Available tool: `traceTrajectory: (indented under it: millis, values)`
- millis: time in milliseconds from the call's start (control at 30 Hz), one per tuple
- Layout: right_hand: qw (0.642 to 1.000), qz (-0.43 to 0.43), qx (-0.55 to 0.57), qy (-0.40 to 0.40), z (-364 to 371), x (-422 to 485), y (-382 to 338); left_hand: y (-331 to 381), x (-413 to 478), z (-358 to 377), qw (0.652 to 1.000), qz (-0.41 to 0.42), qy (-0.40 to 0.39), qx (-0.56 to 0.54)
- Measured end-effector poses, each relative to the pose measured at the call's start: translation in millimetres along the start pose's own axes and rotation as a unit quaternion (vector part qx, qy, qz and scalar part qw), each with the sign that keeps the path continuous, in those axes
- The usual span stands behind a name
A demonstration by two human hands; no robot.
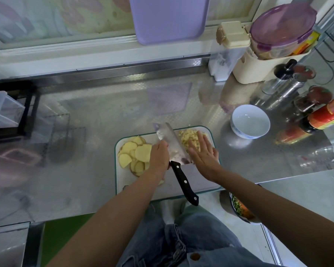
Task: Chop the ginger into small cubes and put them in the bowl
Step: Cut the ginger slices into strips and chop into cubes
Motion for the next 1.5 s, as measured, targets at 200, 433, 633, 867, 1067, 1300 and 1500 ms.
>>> traceTrajectory:
  millis: [200,433,633,867,1067,1300,1500]
  values:
    - [0.989,-0.147,-0.017,-0.019,-0.5,-15.4,-23.0,-1.7,2.4,-1.1,0.999,0.000,0.016,-0.031]
    - [0.991,-0.086,-0.059,0.087,-24.6,-20.0,-32.9,-5.0,8.1,-13.5,0.997,0.034,0.052,0.045]
    - [0.996,-0.072,-0.053,-0.030,6.9,-11.7,-56.7,3.6,3.3,-15.3,0.994,0.075,0.028,0.076]
    - [0.991,0.015,0.122,0.050,13.9,4.1,-51.1,7.2,-3.4,-58.8,0.924,0.196,0.073,0.320]
    - [0.997,0.055,0.046,0.043,34.2,6.6,-46.0,-5.6,7.7,-95.2,0.838,0.224,0.081,0.491]
    - [0.995,0.076,0.039,0.041,32.8,8.3,-48.2,-5.0,20.3,-81.7,0.765,0.238,0.084,0.593]
    - [0.995,0.078,0.033,0.049,33.4,5.1,-51.1,1.1,27.8,-91.3,0.888,0.254,0.017,0.383]
Point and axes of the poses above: each hand's wrist, its own x-axis towards the middle knuckle, its own z-axis out of the palm, y = z × x, the point moved 5 cm from there along x, towards the middle knuckle, and after that the axes turned 4 degrees about -y, right-handed, at the moved point
